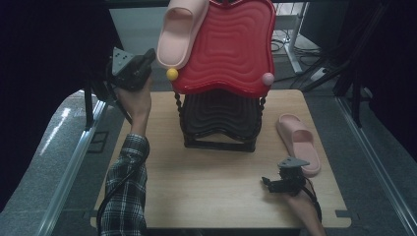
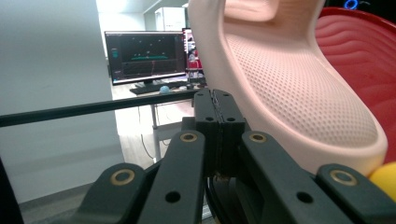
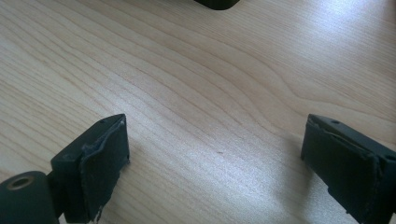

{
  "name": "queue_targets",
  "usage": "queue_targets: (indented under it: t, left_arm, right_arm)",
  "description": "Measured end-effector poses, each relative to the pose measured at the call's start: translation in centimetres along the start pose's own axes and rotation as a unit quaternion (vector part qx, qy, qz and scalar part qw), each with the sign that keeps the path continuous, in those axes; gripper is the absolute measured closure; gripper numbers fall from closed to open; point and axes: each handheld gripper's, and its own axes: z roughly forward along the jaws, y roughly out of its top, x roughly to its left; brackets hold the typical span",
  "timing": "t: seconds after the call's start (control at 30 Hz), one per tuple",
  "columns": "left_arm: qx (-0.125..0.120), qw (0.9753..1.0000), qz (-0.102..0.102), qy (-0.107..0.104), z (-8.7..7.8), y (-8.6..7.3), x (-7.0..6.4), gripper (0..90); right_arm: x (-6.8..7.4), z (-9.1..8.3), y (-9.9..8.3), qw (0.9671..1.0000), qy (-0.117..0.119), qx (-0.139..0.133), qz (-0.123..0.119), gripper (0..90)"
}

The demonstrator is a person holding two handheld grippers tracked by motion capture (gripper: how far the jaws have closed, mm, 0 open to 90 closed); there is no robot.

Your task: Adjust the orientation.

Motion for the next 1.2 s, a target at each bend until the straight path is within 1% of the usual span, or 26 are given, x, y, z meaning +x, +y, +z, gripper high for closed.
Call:
queue_targets:
  t: [0.03, 0.1, 0.13, 0.27, 0.37, 0.4, 0.43, 0.47, 0.5, 0.6, 0.63, 0.67, 0.7, 0.73, 0.77, 0.83, 0.9, 0.93, 1.03, 1.07, 1.1, 1.13, 1.2]
  left_arm:
    - [-0.001, 0.9999, -0.01, 0.004, 0.2, 0.1, 0.0, 89.7]
    - [-0.004, 0.9998, -0.018, 0.005, 0.4, 0.2, 0.0, 89.6]
    - [-0.004, 0.9998, -0.018, 0.008, 0.5, 0.3, -0.1, 89.7]
    - [0.002, 0.9999, -0.012, 0.004, 0.9, 0.4, -0.4, 89.7]
    - [0.005, 0.9999, -0.008, -0.006, 1.5, 0.6, -1.0, 89.7]
    - [0.005, 0.9999, -0.008, -0.006, 1.5, 0.6, -1.0, 89.6]
    - [0.005, 0.9999, -0.005, -0.012, 1.7, 0.6, -1.4, 89.7]
    - [0.005, 0.9999, -0.005, -0.012, 1.7, 0.6, -1.4, 89.7]
    - [0.006, 0.9998, -0.001, -0.021, 1.9, 0.6, -1.7, 89.6]
    - [0.004, 0.9996, 0.004, -0.026, 2.0, 0.6, -1.8, 89.7]
    - [0.005, 0.9993, 0.01, -0.036, 2.1, 0.6, -1.8, 89.6]
    - [0.007, 0.9992, 0.016, -0.035, 2.2, 0.6, -1.8, 89.6]
    - [0.007, 0.9992, 0.016, -0.035, 2.2, 0.6, -1.8, 89.6]
    - [0.011, 0.9991, 0.021, -0.035, 2.3, 0.7, -1.8, 89.6]
    - [0.011, 0.999, 0.02, -0.039, 2.3, 0.8, -1.8, 89.6]
    - [0.01, 0.9985, 0.025, -0.048, 2.4, 0.9, -2.0, 89.7]
    - [0.011, 0.9975, 0.038, -0.059, 2.6, 0.9, -2.4, 89.6]
    - [0.014, 0.9973, 0.048, -0.055, 2.6, 1.0, -2.6, 89.6]
    - [0.014, 0.9973, 0.047, -0.054, 2.8, 1.1, -2.5, 89.6]
    - [0.014, 0.9979, 0.035, -0.052, 2.9, 1.1, -2.2, 89.6]
    - [0.015, 0.998, 0.034, -0.052, 3.1, 1.2, -2.1, 89.5]
    - [0.017, 0.9978, 0.037, -0.052, 3.3, 1.3, -2.0, 89.5]
    - [0.016, 0.9972, 0.041, -0.06, 3.5, 1.6, -2.0, 89.5]
  right_arm:
    - [0.0, 0.0, 0.0, 1.0, 0.0, 0.0, 0.0, 7.7]
    - [0.0, 0.0, 0.0, 1.0, 0.0, 0.0, 0.0, 7.7]
    - [0.0, 0.0, 0.0, 1.0, 0.0, 0.0, 0.0, 7.7]
    - [0.0, 0.0, 0.0, 1.0, 0.0, 0.0, 0.0, 7.7]
    - [0.0, 0.0, 0.0, 1.0, 0.0, 0.0, 0.0, 7.7]
    - [0.0, 0.0, 0.0, 1.0, 0.0, 0.0, 0.0, 7.7]
    - [0.0, 0.0, 0.0, 1.0, 0.0, 0.0, 0.0, 7.7]
    - [0.0, 0.0, 0.0, 1.0, 0.0, 0.0, 0.0, 7.7]
    - [0.0, 0.0, 0.0, 1.0, 0.0, 0.0, 0.0, 7.7]
    - [0.0, 0.0, 0.0, 1.0, 0.0, 0.0, 0.0, 7.7]
    - [0.0, 0.0, 0.0, 1.0, 0.0, 0.0, 0.0, 7.7]
    - [0.0, 0.0, 0.0, 1.0, 0.0, 0.0, 0.0, 7.7]
    - [0.0, 0.0, 0.0, 1.0, 0.0, 0.0, 0.0, 7.7]
    - [0.0, 0.0, 0.0, 1.0, 0.0, 0.0, 0.0, 7.7]
    - [0.0, 0.0, 0.0, 1.0, 0.0, 0.0, 0.0, 7.7]
    - [0.0, 0.0, 0.0, 1.0, 0.0, 0.0, 0.001, 7.7]
    - [0.0, 0.0, 0.0, 1.0, 0.0, 0.0, 0.0, 7.7]
    - [0.0, 0.0, 0.0, 1.0, 0.0, 0.0, 0.0, 7.7]
    - [0.0, 0.0, 0.0, 1.0, 0.0, 0.0, 0.0, 7.7]
    - [0.0, 0.0, 0.0, 1.0, 0.0, 0.0, 0.0, 7.8]
    - [0.0, 0.0, 0.0, 1.0, 0.0, 0.0, 0.0, 7.7]
    - [0.0, 0.0, 0.0, 1.0, 0.0, 0.0, 0.0, 7.8]
    - [0.0, 0.0, 0.0, 1.0, 0.0, 0.0, 0.0, 7.8]
